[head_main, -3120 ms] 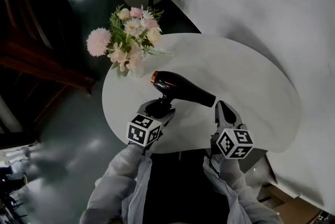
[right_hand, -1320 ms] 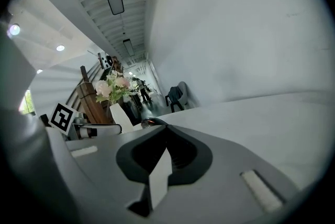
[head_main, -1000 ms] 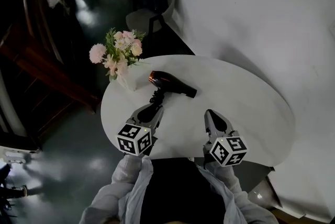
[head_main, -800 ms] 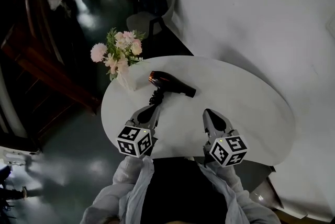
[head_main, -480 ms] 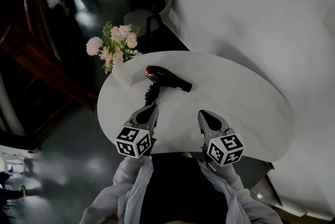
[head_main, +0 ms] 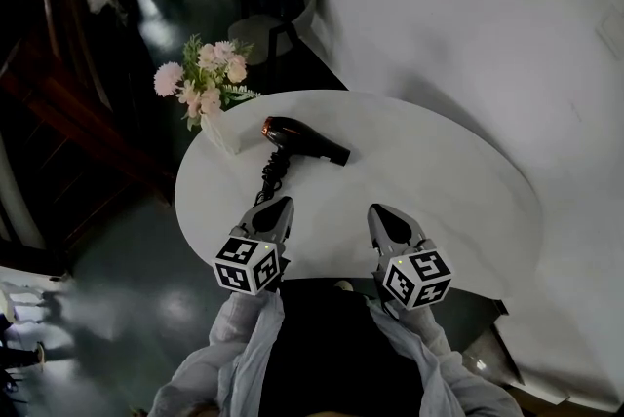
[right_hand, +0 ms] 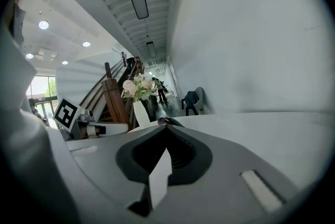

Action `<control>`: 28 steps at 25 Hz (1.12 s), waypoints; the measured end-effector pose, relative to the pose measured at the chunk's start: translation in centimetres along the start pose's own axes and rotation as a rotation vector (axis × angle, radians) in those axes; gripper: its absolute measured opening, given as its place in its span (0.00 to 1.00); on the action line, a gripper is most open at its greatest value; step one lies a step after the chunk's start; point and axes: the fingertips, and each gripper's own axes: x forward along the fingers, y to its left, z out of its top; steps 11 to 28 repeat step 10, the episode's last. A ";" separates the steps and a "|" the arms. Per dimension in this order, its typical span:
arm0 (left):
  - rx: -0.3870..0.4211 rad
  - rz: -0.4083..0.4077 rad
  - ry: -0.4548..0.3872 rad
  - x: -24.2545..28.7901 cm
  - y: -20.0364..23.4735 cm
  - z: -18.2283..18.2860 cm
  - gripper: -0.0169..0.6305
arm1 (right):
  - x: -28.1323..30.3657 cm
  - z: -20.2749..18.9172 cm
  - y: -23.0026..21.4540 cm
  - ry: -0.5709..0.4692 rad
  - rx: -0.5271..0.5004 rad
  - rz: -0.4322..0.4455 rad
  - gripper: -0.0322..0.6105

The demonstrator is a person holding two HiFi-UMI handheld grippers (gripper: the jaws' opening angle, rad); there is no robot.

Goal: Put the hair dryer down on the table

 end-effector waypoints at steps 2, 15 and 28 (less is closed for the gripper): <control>-0.002 -0.002 -0.001 0.0 -0.3 -0.1 0.03 | -0.2 -0.2 -0.1 0.001 0.003 -0.003 0.06; 0.002 -0.002 0.009 -0.2 -0.8 -0.6 0.03 | -0.9 -0.4 -0.3 -0.003 0.013 -0.003 0.06; 0.002 -0.002 0.009 -0.2 -0.8 -0.6 0.03 | -0.9 -0.4 -0.3 -0.003 0.013 -0.003 0.06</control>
